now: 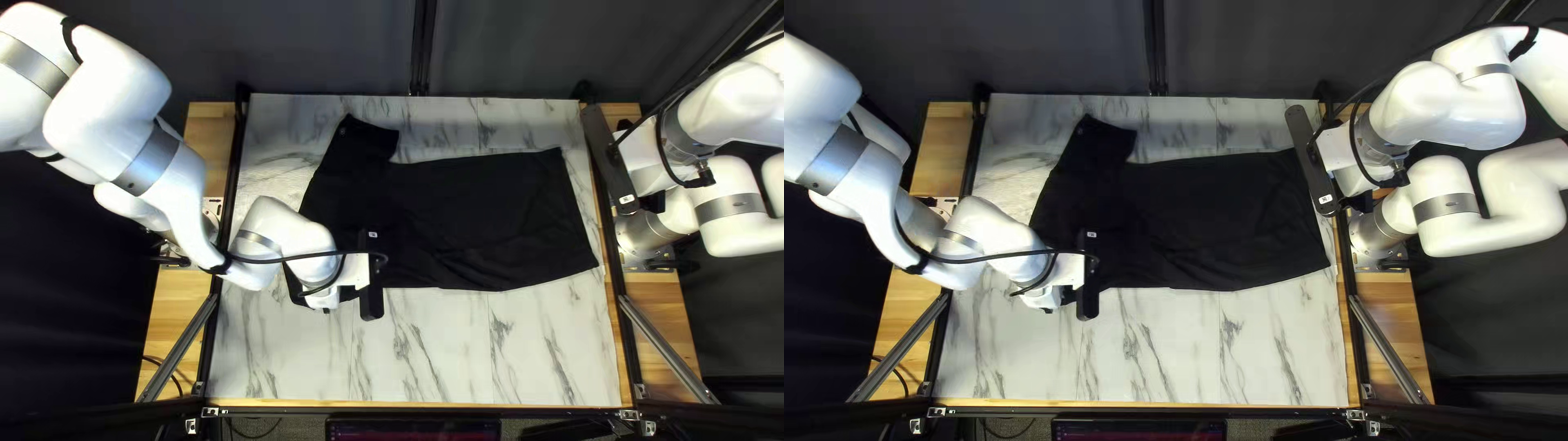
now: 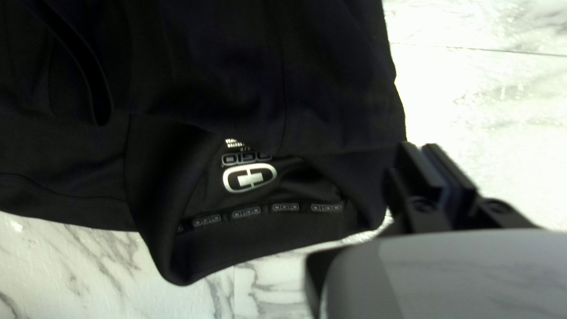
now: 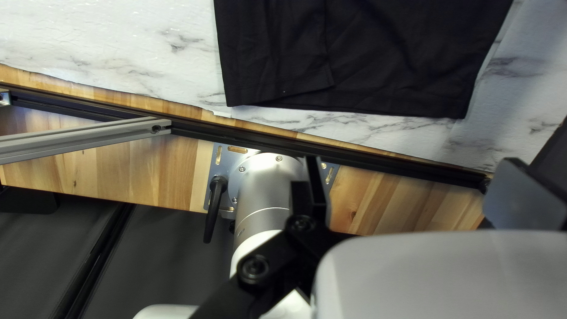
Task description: Fold t-shirt
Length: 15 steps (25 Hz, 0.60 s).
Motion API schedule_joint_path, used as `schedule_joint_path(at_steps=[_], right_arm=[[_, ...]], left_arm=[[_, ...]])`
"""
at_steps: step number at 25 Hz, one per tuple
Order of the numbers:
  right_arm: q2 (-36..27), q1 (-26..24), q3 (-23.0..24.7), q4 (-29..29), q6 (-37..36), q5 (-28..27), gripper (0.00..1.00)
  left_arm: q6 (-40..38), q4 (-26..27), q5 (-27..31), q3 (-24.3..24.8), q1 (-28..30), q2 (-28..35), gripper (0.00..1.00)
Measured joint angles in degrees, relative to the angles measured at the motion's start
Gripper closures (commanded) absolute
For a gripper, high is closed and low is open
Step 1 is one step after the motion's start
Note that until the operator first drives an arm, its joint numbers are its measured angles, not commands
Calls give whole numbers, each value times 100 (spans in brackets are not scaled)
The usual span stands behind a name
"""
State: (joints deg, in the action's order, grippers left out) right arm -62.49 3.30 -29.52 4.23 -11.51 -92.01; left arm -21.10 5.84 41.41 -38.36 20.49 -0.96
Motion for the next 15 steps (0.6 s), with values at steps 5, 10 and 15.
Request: schedule_joint_path(at_steps=[5, 10, 15], right_arm=[[0, 0, 0, 0, 0, 0, 0], [0, 0, 0, 0, 0, 0, 0], [0, 0, 0, 0, 0, 0, 0]], left_arm=[[125, 88, 24, -49, -108, -211, 94], [196, 154, -20, 5, -177, -261, 100], [202, 190, -9, 26, -172, -240, 100]])
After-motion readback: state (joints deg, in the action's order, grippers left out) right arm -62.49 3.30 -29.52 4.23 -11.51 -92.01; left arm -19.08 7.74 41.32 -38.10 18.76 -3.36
